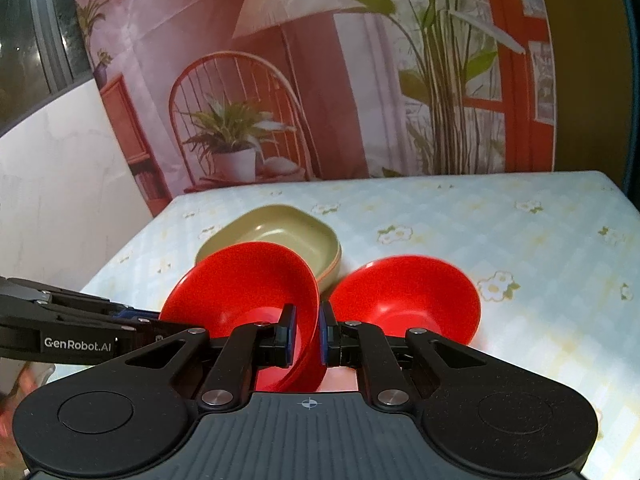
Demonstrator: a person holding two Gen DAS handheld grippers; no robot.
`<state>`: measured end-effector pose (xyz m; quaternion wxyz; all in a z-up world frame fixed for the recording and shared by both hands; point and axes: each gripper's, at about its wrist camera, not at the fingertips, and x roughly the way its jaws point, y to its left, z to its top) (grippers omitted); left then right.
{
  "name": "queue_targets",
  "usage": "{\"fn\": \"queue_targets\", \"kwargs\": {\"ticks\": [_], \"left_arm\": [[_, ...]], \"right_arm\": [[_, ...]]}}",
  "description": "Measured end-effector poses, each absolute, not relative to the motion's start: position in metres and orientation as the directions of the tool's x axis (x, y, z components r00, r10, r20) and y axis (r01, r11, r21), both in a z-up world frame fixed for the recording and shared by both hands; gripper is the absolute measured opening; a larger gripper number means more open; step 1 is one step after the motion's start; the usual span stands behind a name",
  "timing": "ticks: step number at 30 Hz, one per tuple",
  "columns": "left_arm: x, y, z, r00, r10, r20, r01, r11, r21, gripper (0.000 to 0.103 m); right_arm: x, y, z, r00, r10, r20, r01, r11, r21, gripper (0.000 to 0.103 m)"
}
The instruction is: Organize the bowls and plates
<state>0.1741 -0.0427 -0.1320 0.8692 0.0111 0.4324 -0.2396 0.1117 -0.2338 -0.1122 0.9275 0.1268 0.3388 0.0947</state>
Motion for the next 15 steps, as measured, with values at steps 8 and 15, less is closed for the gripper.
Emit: {"fn": "queue_targets", "kwargs": {"ticks": [8, 15], "left_arm": [[0.173, -0.040, -0.136, 0.515, -0.403, -0.757, 0.419, 0.888, -0.188, 0.022], [0.174, -0.037, -0.138, 0.516, -0.401, -0.757, 0.411, 0.891, -0.191, 0.022]], "right_arm": [[0.112, -0.227, -0.120, 0.744, 0.255, -0.617, -0.098, 0.956, 0.278, 0.012], [0.115, -0.223, -0.125, 0.738, 0.250, -0.626, -0.104, 0.960, 0.260, 0.014]]}}
